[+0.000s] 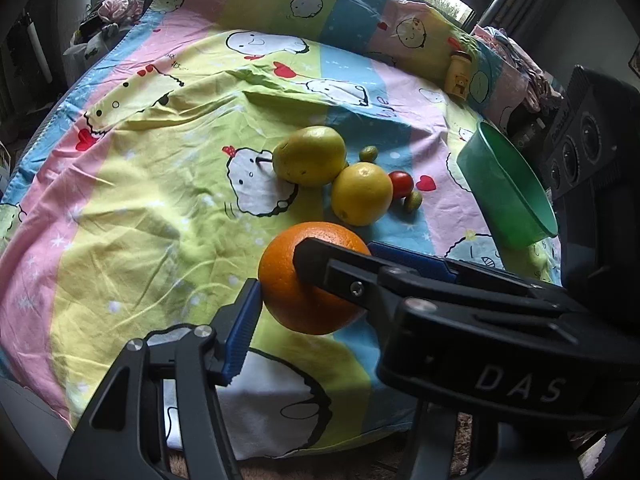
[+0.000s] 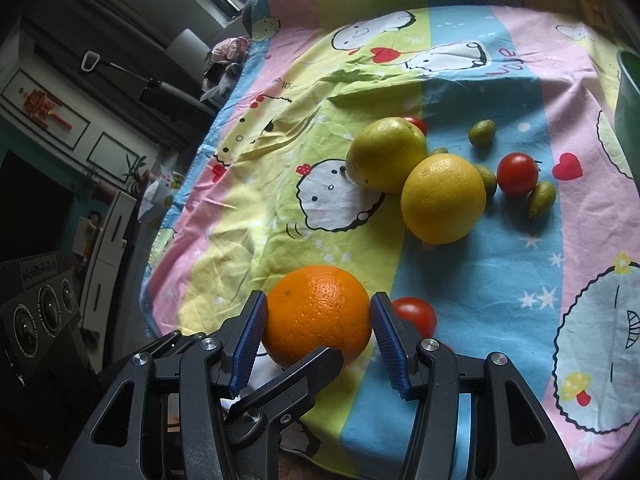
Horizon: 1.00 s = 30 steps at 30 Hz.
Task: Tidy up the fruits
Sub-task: 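Carry the orange with the right tool over the green basin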
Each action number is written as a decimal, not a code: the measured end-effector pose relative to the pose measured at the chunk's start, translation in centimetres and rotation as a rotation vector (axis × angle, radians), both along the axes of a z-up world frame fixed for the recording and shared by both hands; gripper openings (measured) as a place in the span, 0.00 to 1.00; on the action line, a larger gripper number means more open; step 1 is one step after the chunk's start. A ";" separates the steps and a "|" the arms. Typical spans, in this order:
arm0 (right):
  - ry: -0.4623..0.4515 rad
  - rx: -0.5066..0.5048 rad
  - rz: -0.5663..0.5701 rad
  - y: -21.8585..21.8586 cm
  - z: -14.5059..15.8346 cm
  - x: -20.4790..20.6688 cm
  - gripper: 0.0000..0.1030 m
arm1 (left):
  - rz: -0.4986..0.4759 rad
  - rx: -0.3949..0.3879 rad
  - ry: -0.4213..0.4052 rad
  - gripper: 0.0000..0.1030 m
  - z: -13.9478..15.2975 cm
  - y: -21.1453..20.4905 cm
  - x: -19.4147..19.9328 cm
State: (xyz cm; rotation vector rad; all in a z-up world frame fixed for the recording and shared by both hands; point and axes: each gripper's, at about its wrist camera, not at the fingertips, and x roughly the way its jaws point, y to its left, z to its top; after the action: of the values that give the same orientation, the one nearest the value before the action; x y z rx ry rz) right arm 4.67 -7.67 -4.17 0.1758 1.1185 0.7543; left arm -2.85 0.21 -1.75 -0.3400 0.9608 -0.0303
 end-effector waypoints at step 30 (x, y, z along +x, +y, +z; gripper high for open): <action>-0.266 0.123 -0.371 -13.0 9.2 6.2 0.55 | -0.292 0.073 -0.316 0.54 8.3 -11.2 9.8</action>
State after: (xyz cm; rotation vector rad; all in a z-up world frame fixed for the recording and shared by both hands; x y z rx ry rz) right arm 10.84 -20.66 5.01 0.3654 0.7580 0.4965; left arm 6.94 -10.97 6.52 -0.1199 0.6889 -0.3065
